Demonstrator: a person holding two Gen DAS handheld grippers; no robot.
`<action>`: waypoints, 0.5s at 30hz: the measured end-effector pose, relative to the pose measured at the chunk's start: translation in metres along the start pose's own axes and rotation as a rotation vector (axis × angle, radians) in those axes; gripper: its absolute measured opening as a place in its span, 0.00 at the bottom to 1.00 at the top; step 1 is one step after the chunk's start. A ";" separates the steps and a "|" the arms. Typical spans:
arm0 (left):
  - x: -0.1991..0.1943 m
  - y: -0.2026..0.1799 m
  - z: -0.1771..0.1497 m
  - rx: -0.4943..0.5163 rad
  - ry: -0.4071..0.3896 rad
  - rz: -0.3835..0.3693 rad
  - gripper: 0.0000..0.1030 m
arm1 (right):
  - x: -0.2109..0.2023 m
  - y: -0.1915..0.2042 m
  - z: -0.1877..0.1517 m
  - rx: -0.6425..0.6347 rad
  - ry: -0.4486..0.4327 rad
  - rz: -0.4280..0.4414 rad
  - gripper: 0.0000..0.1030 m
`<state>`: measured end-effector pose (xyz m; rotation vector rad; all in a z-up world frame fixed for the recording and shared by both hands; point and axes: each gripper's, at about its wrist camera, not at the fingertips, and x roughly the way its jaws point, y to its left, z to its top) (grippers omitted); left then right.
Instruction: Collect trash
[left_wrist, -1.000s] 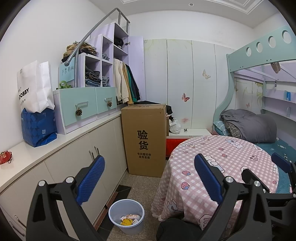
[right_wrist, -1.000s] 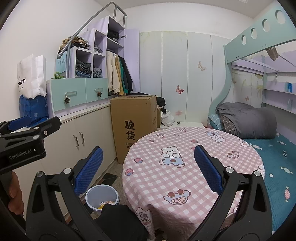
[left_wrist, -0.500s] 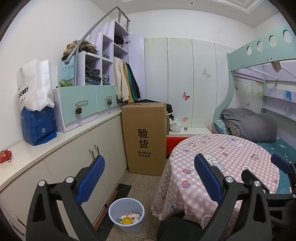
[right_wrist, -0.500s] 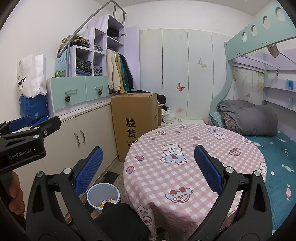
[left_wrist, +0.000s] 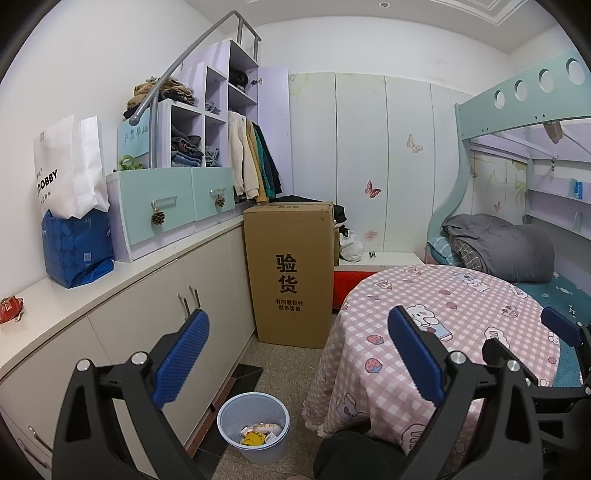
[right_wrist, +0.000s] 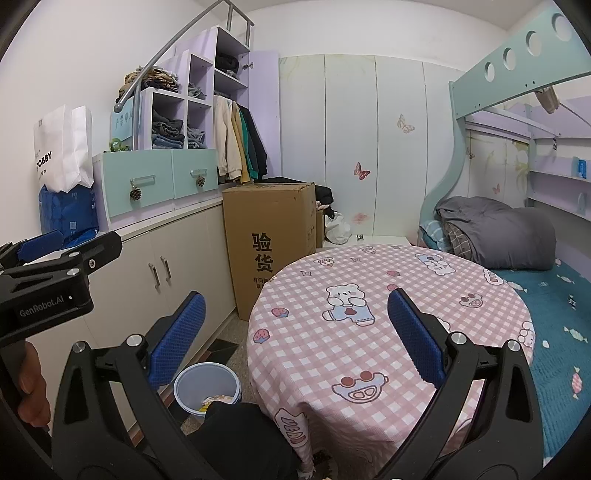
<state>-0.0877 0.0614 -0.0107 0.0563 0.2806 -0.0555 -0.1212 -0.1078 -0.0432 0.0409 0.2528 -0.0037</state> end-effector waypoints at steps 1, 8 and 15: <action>0.000 0.000 -0.001 0.000 0.001 -0.001 0.93 | 0.000 0.000 0.000 0.000 0.001 0.001 0.94; 0.000 0.000 -0.002 0.000 0.002 0.001 0.93 | 0.004 -0.002 -0.001 0.003 0.008 0.006 0.94; 0.000 -0.003 -0.005 0.002 0.007 0.004 0.93 | 0.003 -0.001 -0.001 0.005 0.009 0.006 0.94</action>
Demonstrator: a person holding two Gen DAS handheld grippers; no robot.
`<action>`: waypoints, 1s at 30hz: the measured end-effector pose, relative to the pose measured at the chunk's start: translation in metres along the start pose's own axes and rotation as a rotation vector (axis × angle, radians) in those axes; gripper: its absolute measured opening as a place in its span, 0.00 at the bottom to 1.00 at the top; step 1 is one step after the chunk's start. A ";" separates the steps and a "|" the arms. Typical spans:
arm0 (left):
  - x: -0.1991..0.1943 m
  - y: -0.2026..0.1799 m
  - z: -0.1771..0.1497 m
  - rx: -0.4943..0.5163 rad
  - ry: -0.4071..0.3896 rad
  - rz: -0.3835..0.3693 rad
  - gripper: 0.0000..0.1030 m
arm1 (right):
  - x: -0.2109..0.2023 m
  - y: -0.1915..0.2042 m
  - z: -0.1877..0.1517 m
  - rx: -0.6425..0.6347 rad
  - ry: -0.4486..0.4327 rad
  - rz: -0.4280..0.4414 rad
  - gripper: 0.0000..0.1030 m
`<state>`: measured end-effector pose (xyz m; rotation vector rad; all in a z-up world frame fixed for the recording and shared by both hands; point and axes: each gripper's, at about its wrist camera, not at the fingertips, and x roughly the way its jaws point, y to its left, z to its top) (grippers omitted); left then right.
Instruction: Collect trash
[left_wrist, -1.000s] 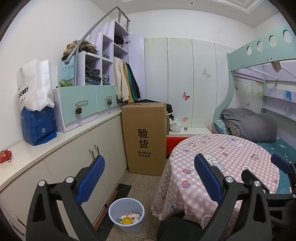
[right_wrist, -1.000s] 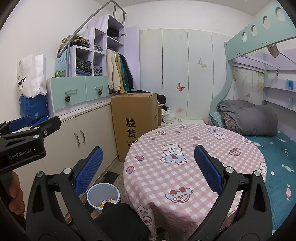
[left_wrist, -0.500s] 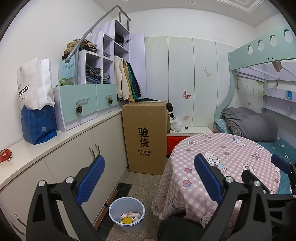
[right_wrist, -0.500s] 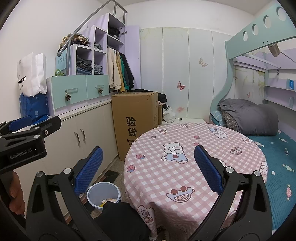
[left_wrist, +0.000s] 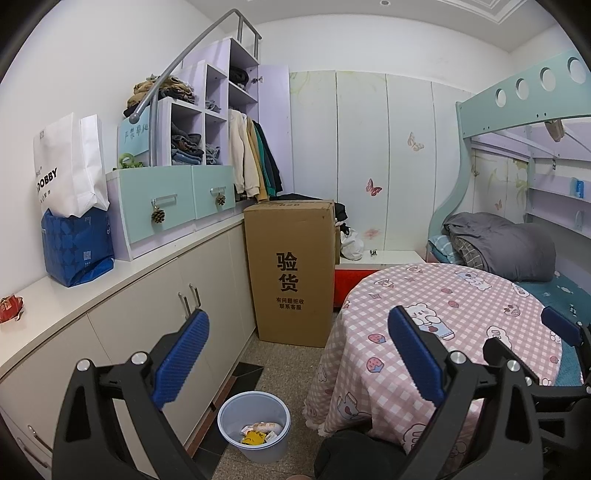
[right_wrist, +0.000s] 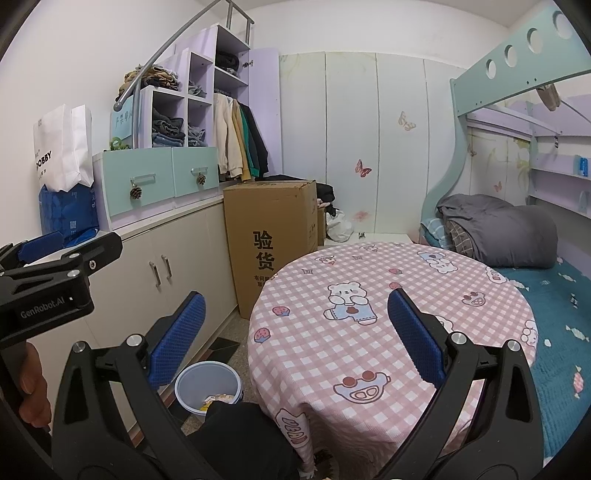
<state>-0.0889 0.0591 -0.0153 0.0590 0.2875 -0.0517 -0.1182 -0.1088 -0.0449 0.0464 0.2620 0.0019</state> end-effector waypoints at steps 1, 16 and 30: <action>0.001 0.000 0.002 -0.001 0.001 0.001 0.93 | 0.001 0.000 0.000 0.001 0.001 0.001 0.94; 0.004 -0.001 0.003 0.008 0.010 0.008 0.93 | 0.009 -0.004 0.001 0.016 0.019 0.017 0.94; 0.016 -0.012 0.008 0.027 0.032 0.017 0.93 | 0.021 -0.017 0.001 0.041 0.037 0.027 0.94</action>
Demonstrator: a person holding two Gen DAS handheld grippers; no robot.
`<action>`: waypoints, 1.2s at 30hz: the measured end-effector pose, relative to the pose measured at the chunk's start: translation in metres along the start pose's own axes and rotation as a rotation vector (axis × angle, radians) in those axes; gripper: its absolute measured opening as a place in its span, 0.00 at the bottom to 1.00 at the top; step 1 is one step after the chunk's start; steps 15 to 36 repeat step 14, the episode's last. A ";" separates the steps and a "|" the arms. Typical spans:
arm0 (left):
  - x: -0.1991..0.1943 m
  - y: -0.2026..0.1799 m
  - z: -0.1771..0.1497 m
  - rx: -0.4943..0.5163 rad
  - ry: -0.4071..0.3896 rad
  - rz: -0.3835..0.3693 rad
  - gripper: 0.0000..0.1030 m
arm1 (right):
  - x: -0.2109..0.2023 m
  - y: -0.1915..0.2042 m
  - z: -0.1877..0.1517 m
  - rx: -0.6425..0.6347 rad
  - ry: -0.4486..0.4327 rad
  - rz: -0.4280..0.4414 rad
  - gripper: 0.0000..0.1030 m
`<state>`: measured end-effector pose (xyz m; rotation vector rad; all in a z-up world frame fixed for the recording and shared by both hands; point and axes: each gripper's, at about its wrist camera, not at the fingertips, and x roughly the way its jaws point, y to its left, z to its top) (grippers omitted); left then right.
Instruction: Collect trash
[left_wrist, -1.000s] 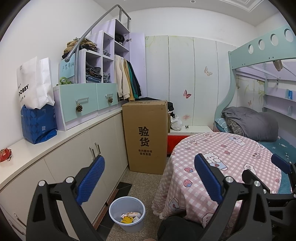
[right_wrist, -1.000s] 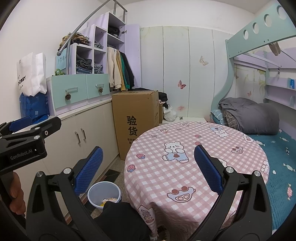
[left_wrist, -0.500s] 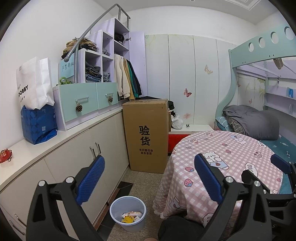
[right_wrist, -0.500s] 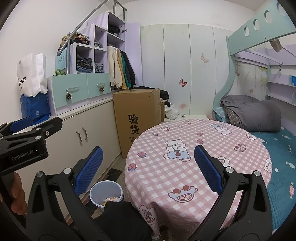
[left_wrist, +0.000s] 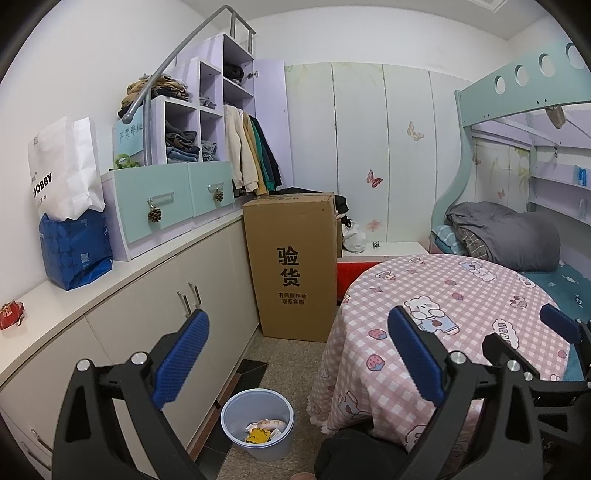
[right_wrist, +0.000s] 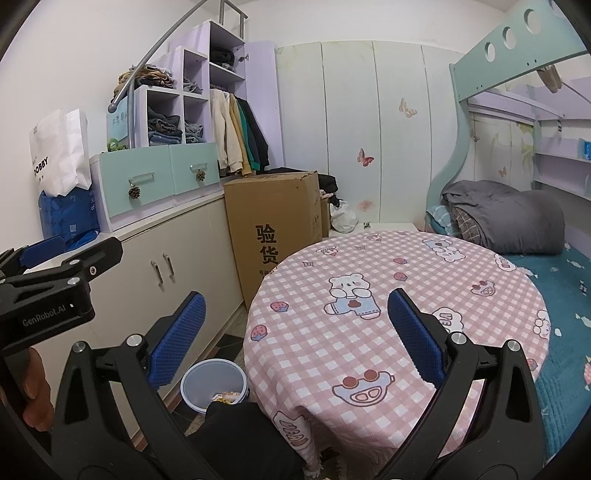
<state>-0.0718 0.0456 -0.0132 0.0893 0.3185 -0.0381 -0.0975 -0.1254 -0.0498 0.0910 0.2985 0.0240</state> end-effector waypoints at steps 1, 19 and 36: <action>0.001 -0.001 0.000 -0.001 0.003 0.001 0.93 | 0.002 -0.001 0.000 0.003 0.003 0.002 0.94; 0.032 -0.013 -0.003 0.016 0.072 0.015 0.93 | 0.029 -0.031 -0.008 0.059 0.058 0.001 0.94; 0.032 -0.013 -0.003 0.016 0.072 0.015 0.93 | 0.029 -0.031 -0.008 0.059 0.058 0.001 0.94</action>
